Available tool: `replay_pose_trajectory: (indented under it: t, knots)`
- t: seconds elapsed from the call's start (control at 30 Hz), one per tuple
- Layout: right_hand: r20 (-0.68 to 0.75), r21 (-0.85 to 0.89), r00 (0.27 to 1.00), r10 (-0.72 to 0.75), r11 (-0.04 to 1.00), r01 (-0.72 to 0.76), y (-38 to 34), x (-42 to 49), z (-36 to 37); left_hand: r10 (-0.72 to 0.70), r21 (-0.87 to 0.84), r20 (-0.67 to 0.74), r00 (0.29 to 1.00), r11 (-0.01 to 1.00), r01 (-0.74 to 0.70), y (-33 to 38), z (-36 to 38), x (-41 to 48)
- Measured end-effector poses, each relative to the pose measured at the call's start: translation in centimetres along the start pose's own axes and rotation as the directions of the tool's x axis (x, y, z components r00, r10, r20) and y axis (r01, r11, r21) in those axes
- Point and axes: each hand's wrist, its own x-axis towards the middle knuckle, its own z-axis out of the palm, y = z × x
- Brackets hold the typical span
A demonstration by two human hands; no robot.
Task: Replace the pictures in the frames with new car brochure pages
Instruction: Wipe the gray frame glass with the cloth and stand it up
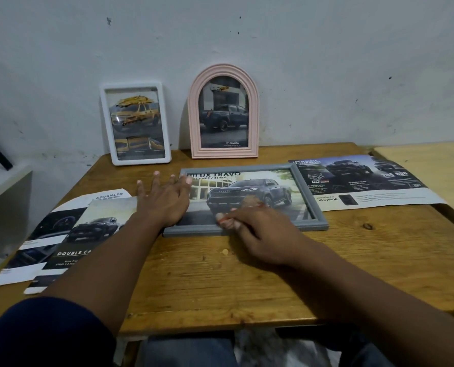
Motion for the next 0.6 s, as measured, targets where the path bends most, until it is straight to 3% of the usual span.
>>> replay_pose_trajectory:
  t: [0.23,0.33,0.4,0.47,0.53,0.6]
  knots:
    - [-0.13,-0.192,0.989,0.074,0.977,-0.098,6.4,-6.0,-2.8,0.041,0.13,-0.002,0.999,0.991,-0.04,-0.1,-0.4,0.0]
    - [-0.251,0.025,0.959,0.134,0.991,-0.132,6.3,-6.0,-3.2,0.035,0.132,0.033,0.999,0.99,-0.039,-0.1,-0.6,0.1]
    - [-0.384,0.247,0.872,0.303,0.944,-0.22,6.4,-4.8,-4.8,0.03,0.118,0.054,0.998,0.992,-0.036,-0.3,-0.9,0.5]
    - [-0.458,0.357,0.766,0.451,0.883,-0.306,7.5,-2.5,-7.4,0.058,0.099,0.018,0.998,0.993,-0.06,0.1,-1.4,1.0]
    - [-0.437,0.344,0.73,0.526,0.847,-0.405,8.8,0.4,-10.2,0.145,0.075,-0.042,0.989,0.987,-0.141,1.9,-1.8,1.0]
    - [-0.409,0.229,0.76,0.505,0.863,-0.451,9.9,3.4,-11.9,0.257,0.029,-0.029,0.966,0.966,-0.256,4.9,-1.9,0.4]
